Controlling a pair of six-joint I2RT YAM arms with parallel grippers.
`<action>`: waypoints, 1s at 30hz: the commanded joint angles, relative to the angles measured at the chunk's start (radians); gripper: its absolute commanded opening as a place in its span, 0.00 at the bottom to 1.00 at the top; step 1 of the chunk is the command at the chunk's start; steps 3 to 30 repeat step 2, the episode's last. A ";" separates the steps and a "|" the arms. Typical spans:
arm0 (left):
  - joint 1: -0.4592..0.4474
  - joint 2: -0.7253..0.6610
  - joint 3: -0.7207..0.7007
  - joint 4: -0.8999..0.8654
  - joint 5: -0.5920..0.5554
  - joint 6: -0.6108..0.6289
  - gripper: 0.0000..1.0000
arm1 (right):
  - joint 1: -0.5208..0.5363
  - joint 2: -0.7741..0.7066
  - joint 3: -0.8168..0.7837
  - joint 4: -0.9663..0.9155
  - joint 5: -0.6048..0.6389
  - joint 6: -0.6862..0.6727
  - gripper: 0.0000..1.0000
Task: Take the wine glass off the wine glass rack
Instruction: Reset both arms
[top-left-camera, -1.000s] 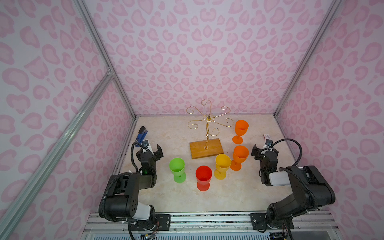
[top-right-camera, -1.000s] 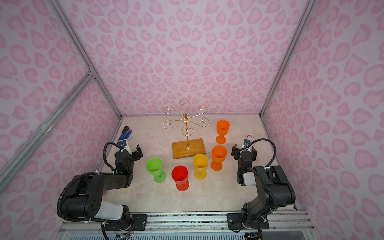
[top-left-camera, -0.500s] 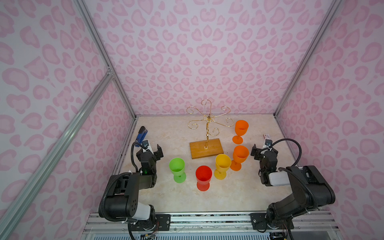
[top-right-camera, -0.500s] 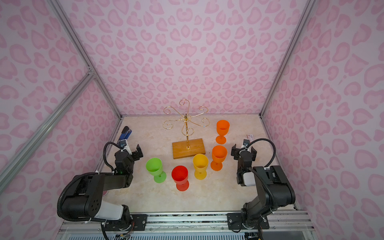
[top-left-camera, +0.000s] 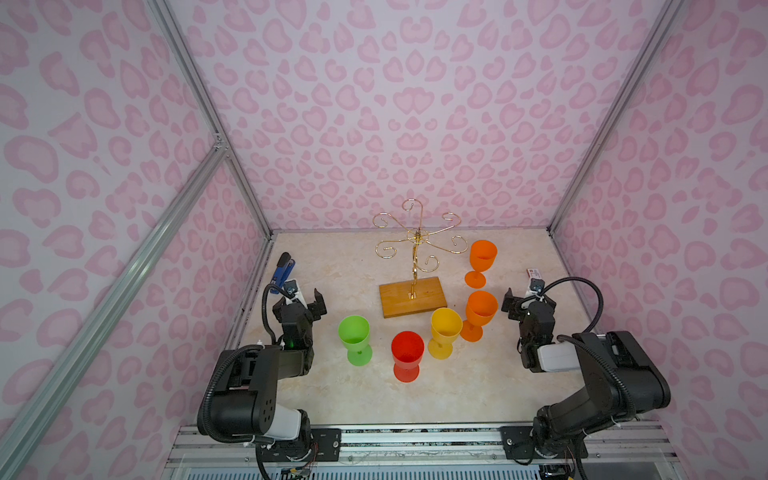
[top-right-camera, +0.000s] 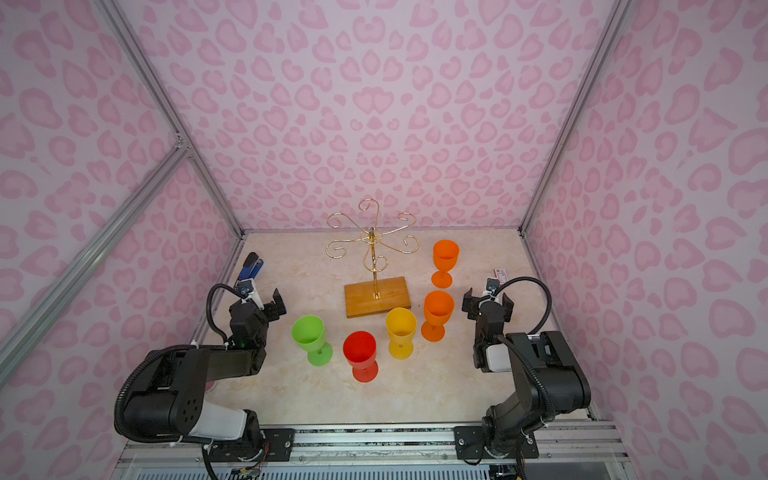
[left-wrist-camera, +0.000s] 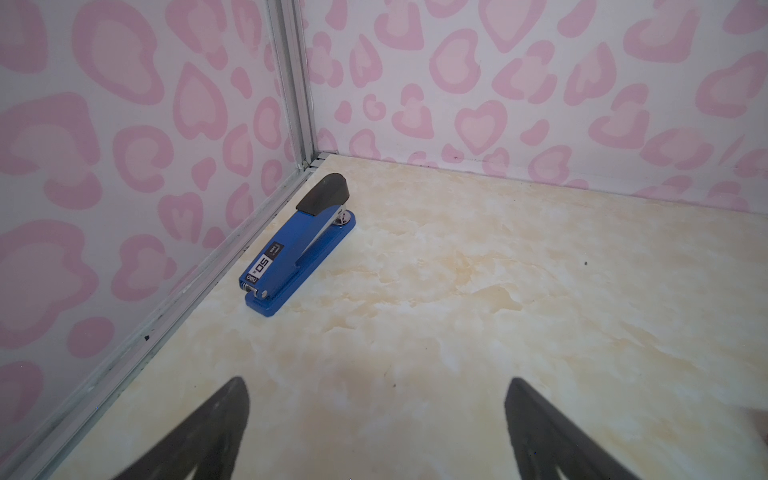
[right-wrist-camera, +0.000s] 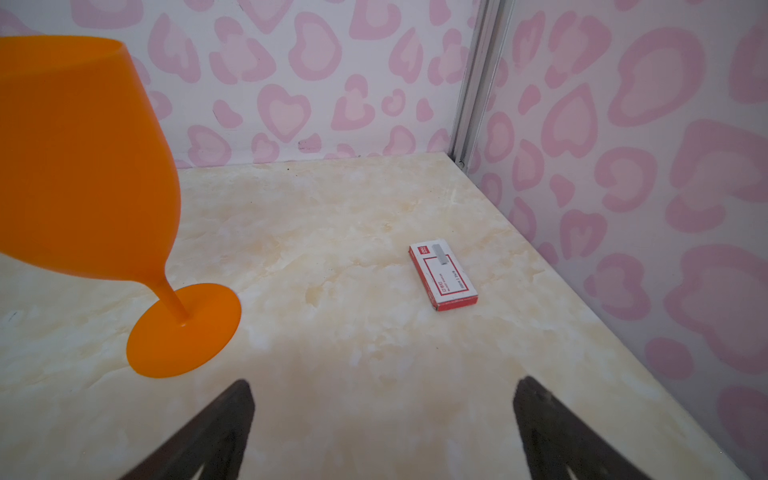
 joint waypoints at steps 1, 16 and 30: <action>0.001 0.002 -0.001 0.028 -0.005 -0.008 0.98 | 0.001 0.004 0.002 0.022 0.017 -0.001 0.98; 0.001 0.002 -0.002 0.029 -0.005 -0.008 0.98 | 0.000 0.004 0.000 0.020 0.018 -0.001 0.98; 0.001 0.002 -0.002 0.029 -0.005 -0.008 0.98 | 0.000 0.004 0.000 0.020 0.018 -0.001 0.98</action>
